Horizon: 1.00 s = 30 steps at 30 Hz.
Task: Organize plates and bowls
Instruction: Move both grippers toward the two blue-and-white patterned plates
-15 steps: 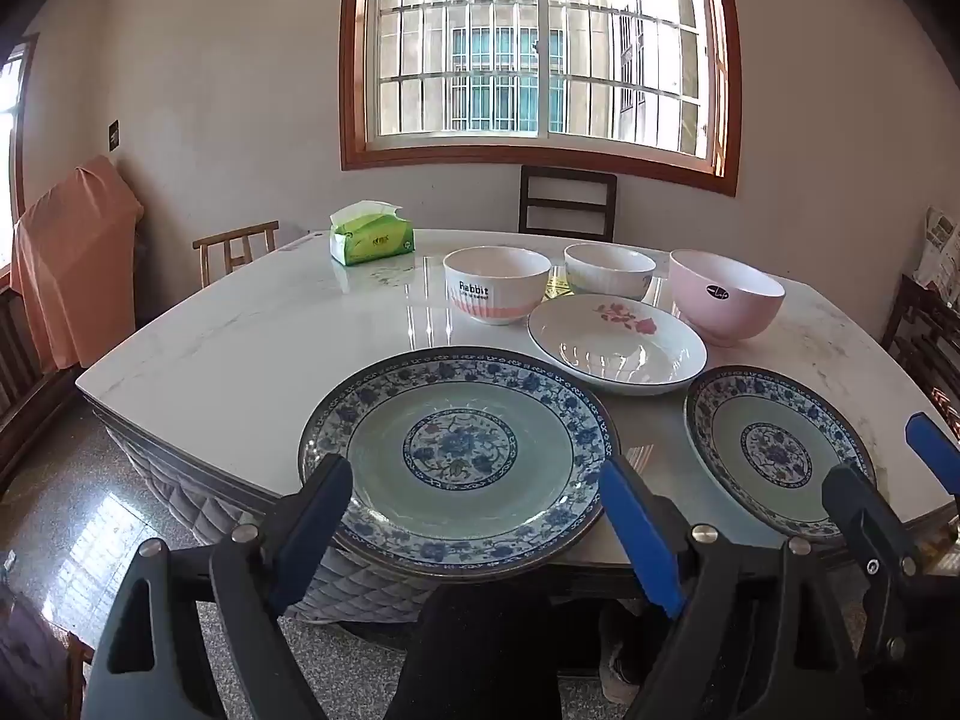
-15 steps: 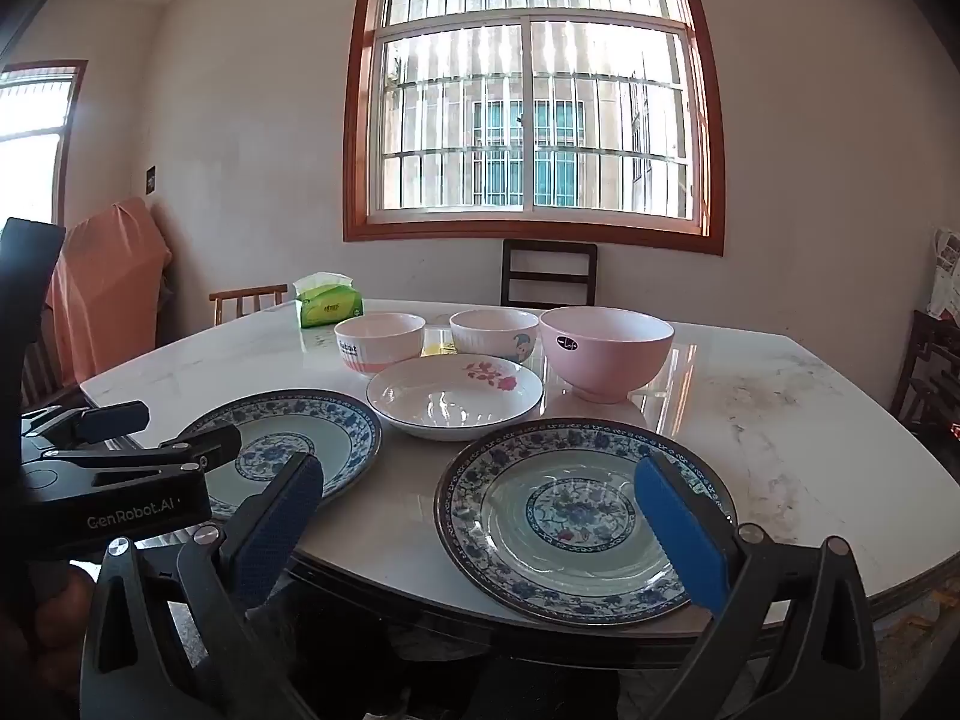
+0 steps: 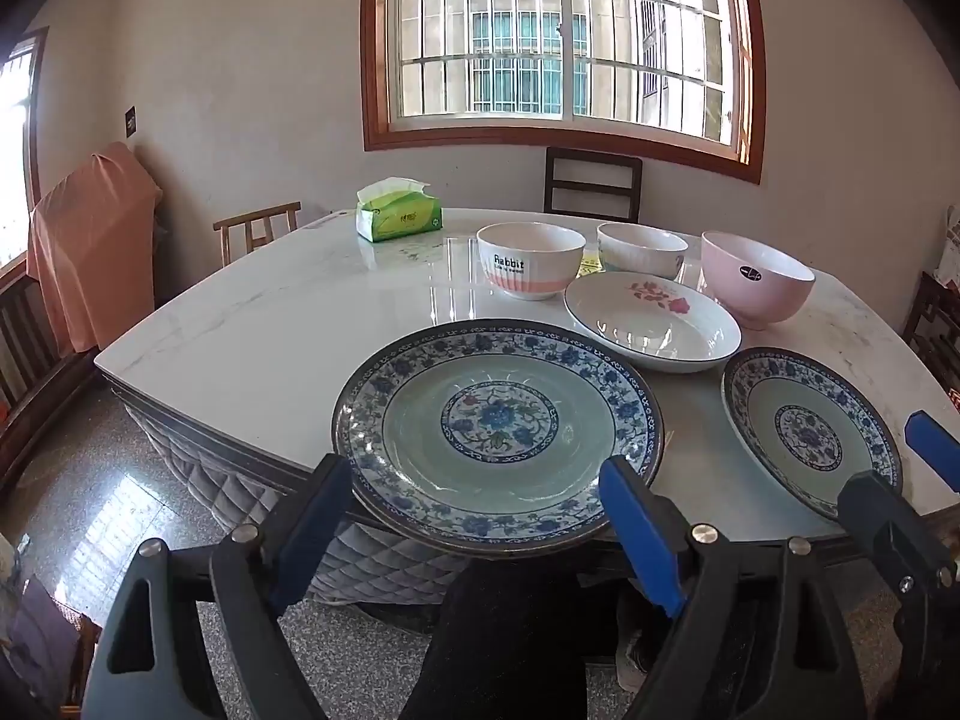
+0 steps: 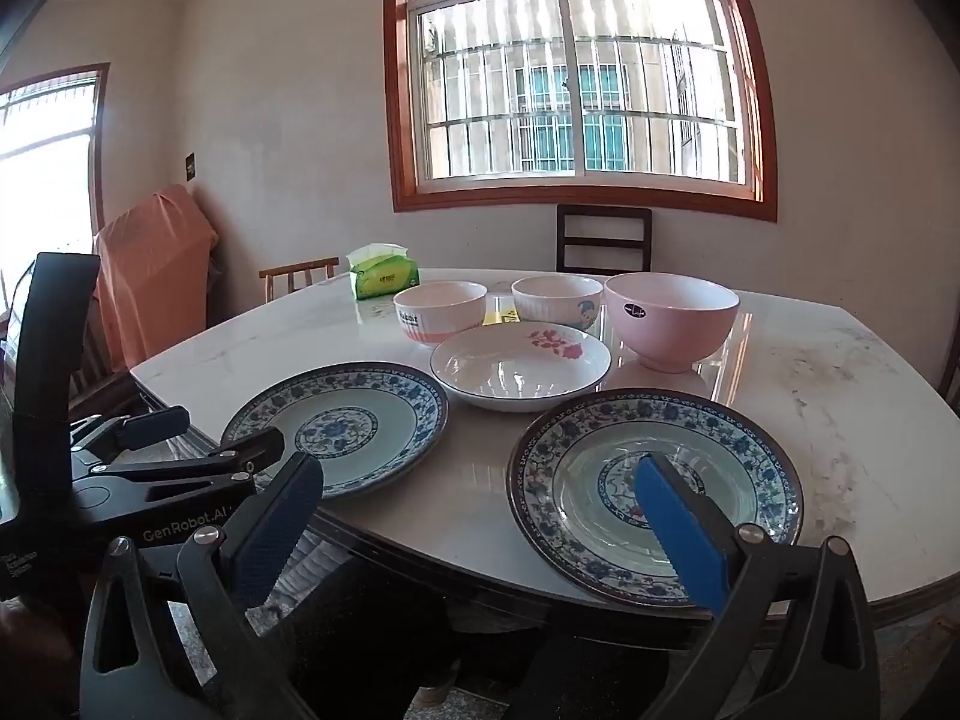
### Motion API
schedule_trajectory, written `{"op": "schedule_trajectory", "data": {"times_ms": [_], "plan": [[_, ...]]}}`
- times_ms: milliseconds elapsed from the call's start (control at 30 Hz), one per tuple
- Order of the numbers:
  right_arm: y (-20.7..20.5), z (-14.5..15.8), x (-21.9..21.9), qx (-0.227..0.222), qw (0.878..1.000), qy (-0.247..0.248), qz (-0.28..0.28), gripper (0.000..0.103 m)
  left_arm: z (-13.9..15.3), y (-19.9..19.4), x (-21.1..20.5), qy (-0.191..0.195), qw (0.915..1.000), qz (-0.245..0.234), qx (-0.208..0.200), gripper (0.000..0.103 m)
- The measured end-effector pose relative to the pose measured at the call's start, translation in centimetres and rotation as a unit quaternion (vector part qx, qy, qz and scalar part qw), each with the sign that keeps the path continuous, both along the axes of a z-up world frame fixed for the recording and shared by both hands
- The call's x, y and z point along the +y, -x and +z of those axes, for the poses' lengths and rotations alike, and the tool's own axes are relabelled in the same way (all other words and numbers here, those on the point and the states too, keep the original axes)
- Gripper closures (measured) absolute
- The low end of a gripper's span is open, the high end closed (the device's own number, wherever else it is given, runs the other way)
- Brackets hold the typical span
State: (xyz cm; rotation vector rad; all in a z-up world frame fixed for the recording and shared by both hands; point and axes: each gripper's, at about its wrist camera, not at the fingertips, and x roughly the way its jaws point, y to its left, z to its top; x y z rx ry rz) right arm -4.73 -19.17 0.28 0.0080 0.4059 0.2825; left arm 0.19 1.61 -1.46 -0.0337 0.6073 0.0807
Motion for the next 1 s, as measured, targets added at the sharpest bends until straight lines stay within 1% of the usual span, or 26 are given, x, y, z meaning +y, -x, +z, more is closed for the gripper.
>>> {"op": "schedule_trajectory", "data": {"times_ms": [200,300,533,667,867,933,967,1000], "plan": [[-0.4,0.4,0.5,0.019,0.999,-0.014,0.038,0.0,-0.6,-0.3,0.8,0.006,0.9998,0.008,0.016,0.016],[-0.6,0.6,0.8,0.032,0.997,-0.031,0.06,0.0,-0.8,-0.5,0.9,0.006,0.9997,0.014,0.019,0.016],[-0.4,0.8,1.9,0.028,0.997,-0.012,0.075,0.0,-1.1,-1.0,1.3,0.001,0.9993,0.021,0.03,0.016],[-0.8,1.2,2.2,0.031,0.996,-0.011,0.081,0.004,-1.1,-1.3,1.7,0.002,0.9991,0.025,0.034,0.016],[-2.3,1.7,2.4,0.042,0.996,-0.008,0.081,0.006,-1.0,-2.0,3.2,0.01,0.9984,0.035,0.044,0.016],[-3.1,1.7,2.5,0.053,0.995,-0.008,0.084,0.008,-1.0,-2.4,4.2,0.019,0.9978,0.035,0.054,0.016],[-3.5,1.7,2.7,0.06,0.995,-0.008,0.085,0.013,-0.9,-2.6,4.8,0.023,0.9973,0.035,0.06,0.016],[-3.9,1.6,2.9,0.067,0.994,-0.004,0.085,0.022,-0.9,-2.9,5.3,0.025,0.9969,0.035,0.066,0.016]]}}
